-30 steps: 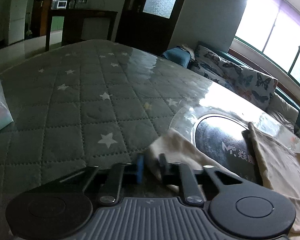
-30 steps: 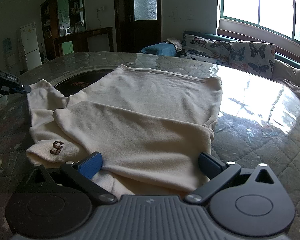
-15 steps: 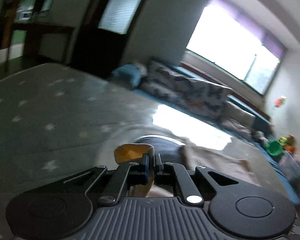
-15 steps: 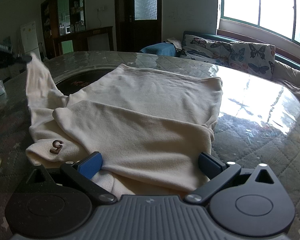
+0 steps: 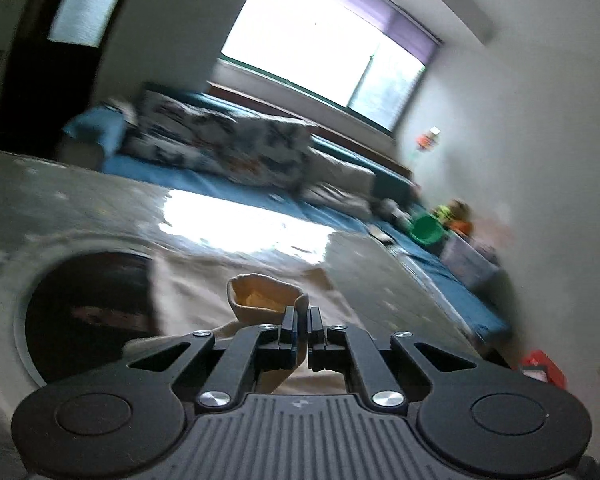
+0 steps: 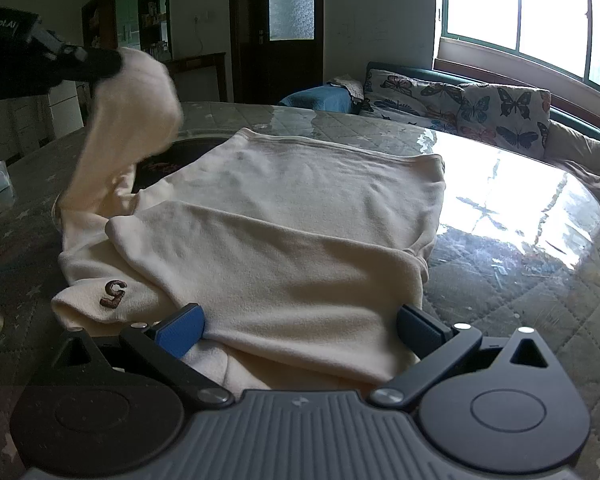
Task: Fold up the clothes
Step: 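Lift the side edge with the left gripper, fold it over the body, open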
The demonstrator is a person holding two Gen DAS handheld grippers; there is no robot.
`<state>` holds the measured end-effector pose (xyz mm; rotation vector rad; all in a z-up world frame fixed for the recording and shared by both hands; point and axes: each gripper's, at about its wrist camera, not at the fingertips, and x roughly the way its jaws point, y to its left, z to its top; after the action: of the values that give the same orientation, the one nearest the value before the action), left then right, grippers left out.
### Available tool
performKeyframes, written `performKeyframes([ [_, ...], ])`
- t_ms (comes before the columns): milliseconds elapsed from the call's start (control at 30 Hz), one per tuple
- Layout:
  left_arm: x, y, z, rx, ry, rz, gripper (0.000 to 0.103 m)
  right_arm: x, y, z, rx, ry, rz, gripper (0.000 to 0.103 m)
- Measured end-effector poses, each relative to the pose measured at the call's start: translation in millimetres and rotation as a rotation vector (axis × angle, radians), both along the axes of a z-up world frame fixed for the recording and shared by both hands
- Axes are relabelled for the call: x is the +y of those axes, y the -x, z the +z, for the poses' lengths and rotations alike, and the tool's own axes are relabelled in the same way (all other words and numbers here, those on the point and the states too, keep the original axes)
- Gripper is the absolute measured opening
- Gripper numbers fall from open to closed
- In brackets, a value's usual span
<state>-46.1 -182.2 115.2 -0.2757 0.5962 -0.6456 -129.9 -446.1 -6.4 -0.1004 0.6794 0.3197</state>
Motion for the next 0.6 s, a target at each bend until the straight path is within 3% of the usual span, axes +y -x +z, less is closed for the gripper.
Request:
performKeyframes([
  [300,-48,-2,-33,0.093,0.004,-0.204,0.007,0,0,0,0.0,-0.003,0.0,0.103],
  [433,-48,4,-46,0.119,-0.018,-0.272,0.019,0,0,0,0.0,-0.003,0.0,0.103],
  [467,-46,6,-46,0.115,-0.023,-0.28,0.024,0,0,0,0.0,-0.003,0.0,0.103],
  [600,-22,13,-37,0.044,-0.041,-0.285,0.026,0,0,1,-0.001,-0.006,0.001,0.103],
])
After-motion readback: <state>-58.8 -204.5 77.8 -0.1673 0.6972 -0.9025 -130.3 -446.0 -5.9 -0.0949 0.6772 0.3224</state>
